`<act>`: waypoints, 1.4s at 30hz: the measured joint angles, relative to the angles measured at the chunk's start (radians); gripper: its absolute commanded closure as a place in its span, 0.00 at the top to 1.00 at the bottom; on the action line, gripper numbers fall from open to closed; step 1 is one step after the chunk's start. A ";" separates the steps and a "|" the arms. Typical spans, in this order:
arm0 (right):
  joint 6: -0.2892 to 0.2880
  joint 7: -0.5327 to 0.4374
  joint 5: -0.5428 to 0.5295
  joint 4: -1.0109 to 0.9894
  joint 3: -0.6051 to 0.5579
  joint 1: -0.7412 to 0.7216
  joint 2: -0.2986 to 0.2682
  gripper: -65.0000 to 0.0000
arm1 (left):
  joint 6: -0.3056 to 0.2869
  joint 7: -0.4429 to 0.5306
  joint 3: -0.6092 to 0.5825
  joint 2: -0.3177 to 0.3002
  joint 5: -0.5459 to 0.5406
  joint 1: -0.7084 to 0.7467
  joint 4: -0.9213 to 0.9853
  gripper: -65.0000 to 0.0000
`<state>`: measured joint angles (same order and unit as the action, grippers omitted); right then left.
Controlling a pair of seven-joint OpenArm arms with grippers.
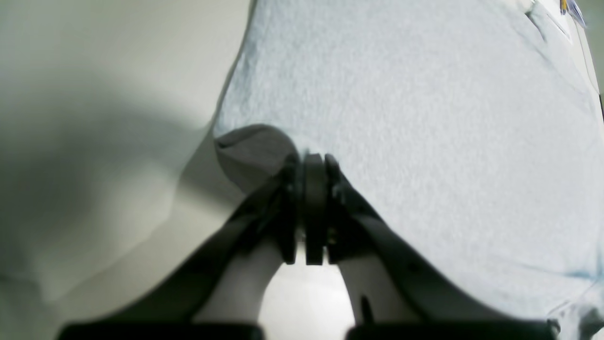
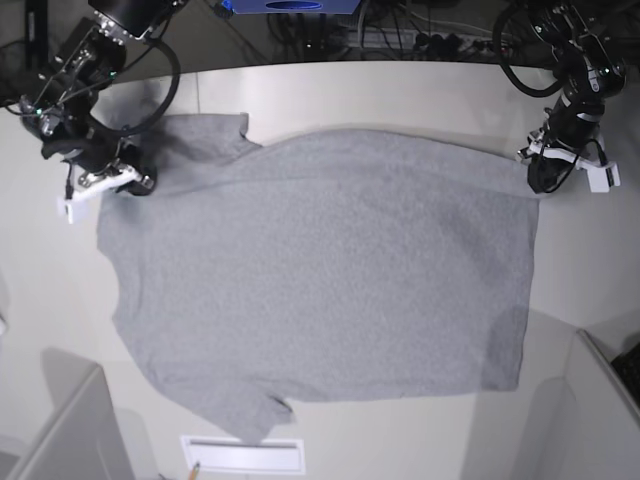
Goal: Fold the T-shirt properly
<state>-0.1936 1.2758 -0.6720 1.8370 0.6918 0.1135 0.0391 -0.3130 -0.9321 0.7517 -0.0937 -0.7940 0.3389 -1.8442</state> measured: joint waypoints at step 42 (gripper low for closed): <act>0.056 -0.019 0.005 -0.511 -0.082 -0.423 -0.089 0.00 | 0.142 0.009 -0.067 -0.007 0.000 -0.284 0.188 0.00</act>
<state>-0.1371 1.2572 -0.6670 1.3262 0.6102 -0.3099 -0.0498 -0.1715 -0.9234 0.6846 -0.1005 -0.7940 0.0551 -1.6566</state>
